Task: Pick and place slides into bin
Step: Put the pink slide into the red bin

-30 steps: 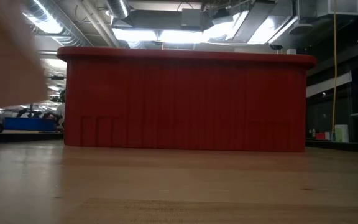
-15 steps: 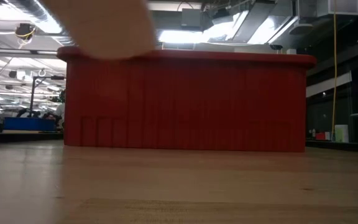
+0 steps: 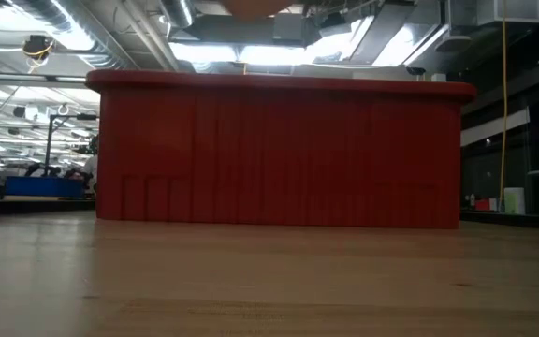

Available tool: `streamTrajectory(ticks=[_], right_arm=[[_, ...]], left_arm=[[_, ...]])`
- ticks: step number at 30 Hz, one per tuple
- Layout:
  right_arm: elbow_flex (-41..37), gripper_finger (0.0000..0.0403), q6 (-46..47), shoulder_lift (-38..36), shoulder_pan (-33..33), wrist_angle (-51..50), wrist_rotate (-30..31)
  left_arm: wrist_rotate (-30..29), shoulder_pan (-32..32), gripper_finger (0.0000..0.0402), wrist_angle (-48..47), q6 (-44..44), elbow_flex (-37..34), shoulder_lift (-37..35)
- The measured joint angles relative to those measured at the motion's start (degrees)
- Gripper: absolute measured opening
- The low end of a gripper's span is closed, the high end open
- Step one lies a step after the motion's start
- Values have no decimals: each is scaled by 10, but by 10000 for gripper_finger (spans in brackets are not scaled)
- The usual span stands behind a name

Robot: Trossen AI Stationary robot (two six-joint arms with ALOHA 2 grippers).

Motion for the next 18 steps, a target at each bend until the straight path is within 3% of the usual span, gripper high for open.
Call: streamTrajectory(ticks=[7, 18], right_arm=[[-81, 4, 62, -25, 25, 39, 50], [-271, 6, 26, -195, 56, 217, 51]], left_arm=[[-29, 22, 3, 73, 78, 2, 0], [-40, 71, 3, 90, 138, 2, 0]])
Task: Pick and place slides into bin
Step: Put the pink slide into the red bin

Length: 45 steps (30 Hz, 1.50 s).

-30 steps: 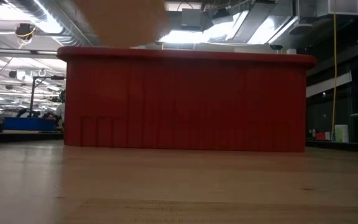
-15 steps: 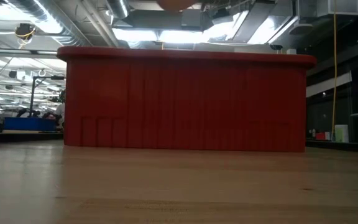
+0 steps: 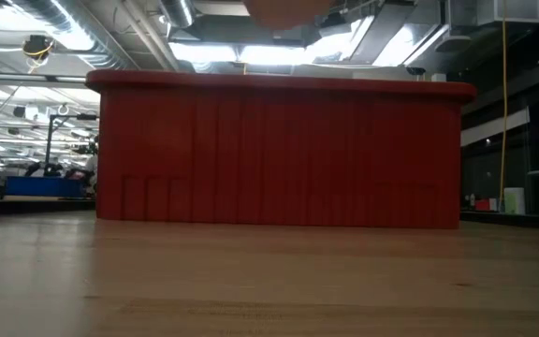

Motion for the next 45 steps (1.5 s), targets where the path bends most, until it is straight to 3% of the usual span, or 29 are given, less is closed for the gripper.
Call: streamTrajectory(ticks=[9, 26, 29, 36, 45], right_arm=[[-82, 7, -147, -75, -27, 155, -1], [-84, 7, -209, -140, -195, 81, -2], [-84, 4, -210, -156, -225, 88, -11], [-84, 9, -240, -146, -293, 129, -111], [-84, 11, -284, -120, -390, 130, -131]], left_arm=[[15, 65, 3, 47, 101, 0, -16], [31, 264, 3, 43, 293, 0, -73], [64, 306, 3, 45, 349, 0, -73], [142, 414, 3, 100, 433, -2, -73], [197, 500, 3, 158, 497, -14, -72]])
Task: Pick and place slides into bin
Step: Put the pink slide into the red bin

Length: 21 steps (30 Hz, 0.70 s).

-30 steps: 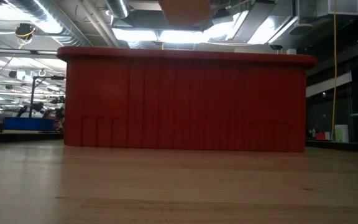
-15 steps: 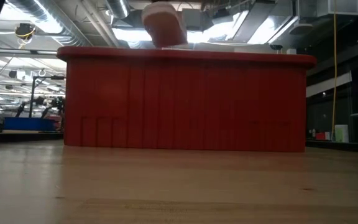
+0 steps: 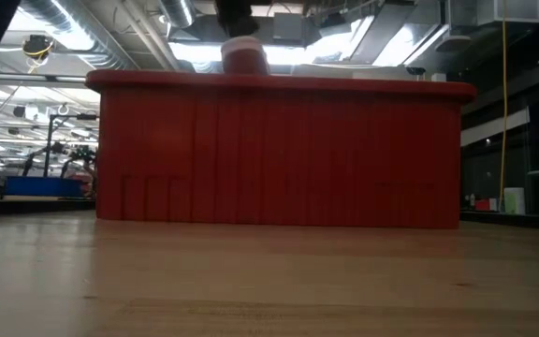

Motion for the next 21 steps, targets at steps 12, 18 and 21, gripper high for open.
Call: streamTrajectory(ticks=[12, 18, 21], right_arm=[[0, 8, -36, 54, -166, 88, -222], [0, 5, -30, 87, -217, 79, -282], [0, 5, -30, 93, -233, 80, -331]], left_arm=[[17, 28, 3, -13, -21, 0, 1], [21, 37, 3, -58, -42, 0, 17], [17, 39, 3, -81, -59, 0, 32]])
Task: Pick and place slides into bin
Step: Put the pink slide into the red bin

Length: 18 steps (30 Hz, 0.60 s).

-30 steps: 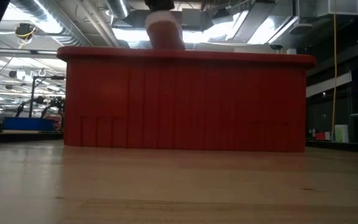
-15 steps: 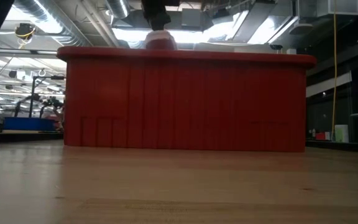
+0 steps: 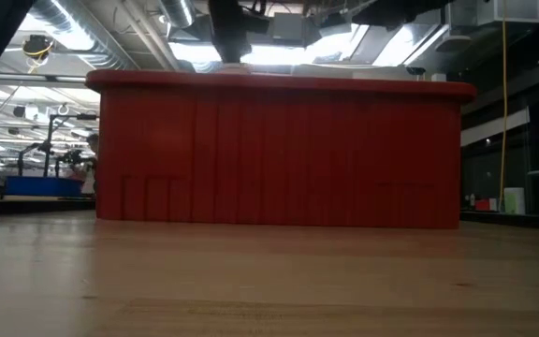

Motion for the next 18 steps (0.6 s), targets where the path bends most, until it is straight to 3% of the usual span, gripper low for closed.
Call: streamTrajectory(ticks=[9, 18], right_arm=[[0, 4, -1, 1, -24, 0, -11], [0, 4, -15, 1, -45, -1, -11]], left_arm=[[29, 4, 3, -15, -15, 0, 17], [18, 5, 3, -90, -28, 0, -1]])
